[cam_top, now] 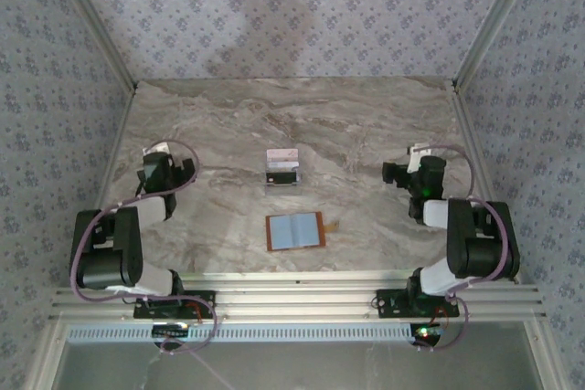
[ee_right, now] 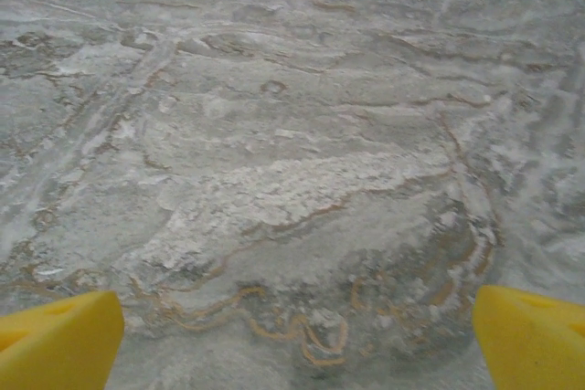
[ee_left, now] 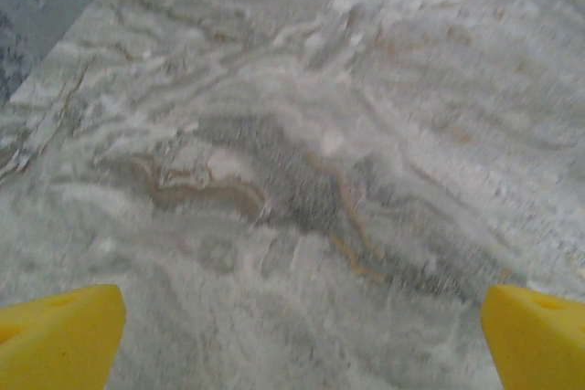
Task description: Take the credit cards out of the card holder
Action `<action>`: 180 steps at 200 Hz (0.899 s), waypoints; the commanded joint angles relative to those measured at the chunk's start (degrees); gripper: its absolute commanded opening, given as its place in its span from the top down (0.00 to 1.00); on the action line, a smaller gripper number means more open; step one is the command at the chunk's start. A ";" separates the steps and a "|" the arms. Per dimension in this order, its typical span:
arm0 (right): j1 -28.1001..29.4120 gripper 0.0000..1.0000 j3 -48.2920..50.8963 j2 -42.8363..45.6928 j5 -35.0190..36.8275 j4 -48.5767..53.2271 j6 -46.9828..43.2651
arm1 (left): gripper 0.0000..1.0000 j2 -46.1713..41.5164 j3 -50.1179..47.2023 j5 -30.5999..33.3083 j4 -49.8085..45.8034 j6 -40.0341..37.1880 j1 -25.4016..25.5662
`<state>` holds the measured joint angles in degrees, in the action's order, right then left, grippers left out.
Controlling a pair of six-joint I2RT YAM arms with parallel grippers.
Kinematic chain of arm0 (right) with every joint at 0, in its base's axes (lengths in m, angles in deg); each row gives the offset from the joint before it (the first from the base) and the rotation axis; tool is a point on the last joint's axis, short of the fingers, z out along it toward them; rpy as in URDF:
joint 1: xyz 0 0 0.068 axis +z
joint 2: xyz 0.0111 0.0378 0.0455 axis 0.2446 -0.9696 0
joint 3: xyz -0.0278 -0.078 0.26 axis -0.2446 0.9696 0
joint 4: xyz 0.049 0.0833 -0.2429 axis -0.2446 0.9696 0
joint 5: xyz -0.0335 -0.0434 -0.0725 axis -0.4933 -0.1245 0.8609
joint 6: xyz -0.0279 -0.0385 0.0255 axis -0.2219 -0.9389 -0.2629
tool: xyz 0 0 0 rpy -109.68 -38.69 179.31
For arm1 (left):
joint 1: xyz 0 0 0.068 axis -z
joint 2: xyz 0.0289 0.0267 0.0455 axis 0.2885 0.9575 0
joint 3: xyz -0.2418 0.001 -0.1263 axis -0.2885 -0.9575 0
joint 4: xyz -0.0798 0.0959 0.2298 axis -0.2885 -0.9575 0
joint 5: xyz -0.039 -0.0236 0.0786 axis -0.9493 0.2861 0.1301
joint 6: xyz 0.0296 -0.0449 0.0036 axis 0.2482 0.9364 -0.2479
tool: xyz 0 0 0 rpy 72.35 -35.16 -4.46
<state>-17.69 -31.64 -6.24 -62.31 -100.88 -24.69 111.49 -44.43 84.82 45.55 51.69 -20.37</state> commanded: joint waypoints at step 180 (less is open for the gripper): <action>1.47 0.00 1.29 -1.18 2.01 -7.14 -0.28 | 0.00 5.04 -4.13 -5.32 19.56 -6.70 3.59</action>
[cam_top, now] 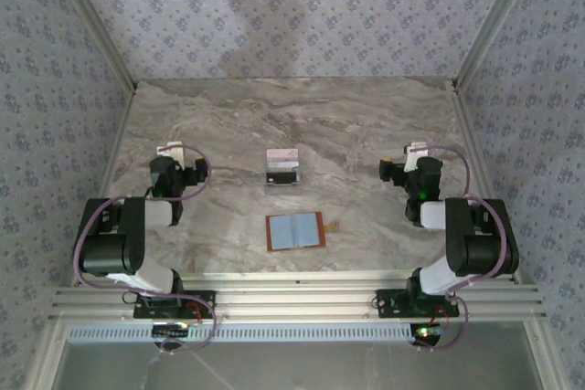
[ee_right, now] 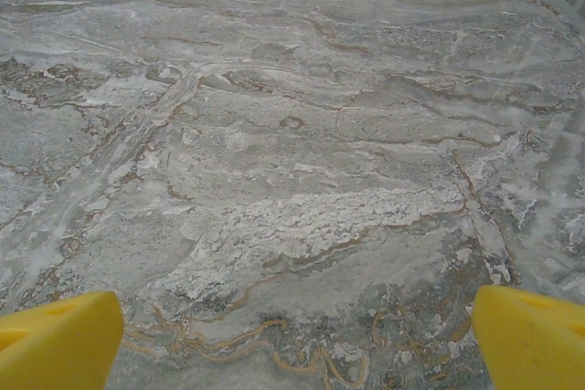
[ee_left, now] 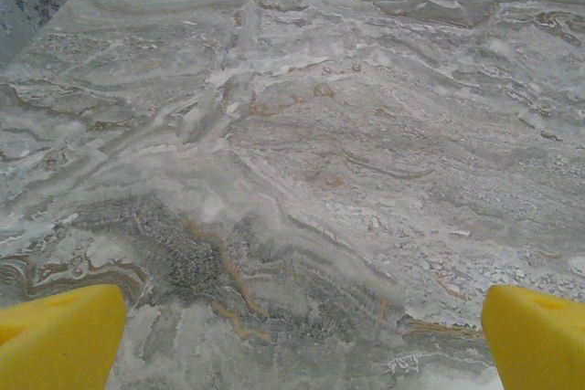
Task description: Take the credit cards out of the card holder
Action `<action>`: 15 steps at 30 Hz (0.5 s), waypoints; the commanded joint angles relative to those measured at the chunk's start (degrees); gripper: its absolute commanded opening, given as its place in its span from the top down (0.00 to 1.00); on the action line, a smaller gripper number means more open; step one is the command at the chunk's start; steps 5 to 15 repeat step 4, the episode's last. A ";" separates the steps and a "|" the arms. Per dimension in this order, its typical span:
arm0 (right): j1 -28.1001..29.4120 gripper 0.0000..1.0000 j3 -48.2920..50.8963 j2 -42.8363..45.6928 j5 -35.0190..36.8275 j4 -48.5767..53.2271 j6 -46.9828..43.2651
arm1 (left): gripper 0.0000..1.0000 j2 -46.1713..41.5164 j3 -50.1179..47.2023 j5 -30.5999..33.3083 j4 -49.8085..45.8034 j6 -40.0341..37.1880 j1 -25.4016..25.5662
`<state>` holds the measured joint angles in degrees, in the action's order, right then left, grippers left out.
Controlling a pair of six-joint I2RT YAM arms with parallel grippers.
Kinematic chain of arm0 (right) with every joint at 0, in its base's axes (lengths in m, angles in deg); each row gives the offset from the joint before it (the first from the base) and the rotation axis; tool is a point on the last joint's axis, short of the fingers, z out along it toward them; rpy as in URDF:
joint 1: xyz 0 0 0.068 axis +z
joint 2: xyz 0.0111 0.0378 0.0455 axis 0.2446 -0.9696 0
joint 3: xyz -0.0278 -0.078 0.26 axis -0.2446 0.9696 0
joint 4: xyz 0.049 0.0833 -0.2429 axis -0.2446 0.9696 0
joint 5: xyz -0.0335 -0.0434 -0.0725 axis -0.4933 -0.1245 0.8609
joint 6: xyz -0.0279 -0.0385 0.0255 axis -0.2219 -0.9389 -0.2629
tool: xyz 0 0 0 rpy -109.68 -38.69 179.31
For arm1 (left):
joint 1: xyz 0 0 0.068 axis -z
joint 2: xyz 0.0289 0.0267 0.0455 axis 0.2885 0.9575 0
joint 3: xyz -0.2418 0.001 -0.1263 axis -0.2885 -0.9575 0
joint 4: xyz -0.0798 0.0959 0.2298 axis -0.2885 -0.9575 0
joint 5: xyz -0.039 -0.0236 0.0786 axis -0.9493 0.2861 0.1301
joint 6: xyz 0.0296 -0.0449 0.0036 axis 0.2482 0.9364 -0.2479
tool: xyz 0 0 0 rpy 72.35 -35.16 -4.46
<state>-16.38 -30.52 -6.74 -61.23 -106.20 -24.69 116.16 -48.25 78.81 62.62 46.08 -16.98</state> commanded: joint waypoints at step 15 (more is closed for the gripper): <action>-0.03 0.00 0.26 -0.58 0.76 -1.83 -0.20 | 0.00 0.34 -0.13 0.04 2.14 -0.97 -0.14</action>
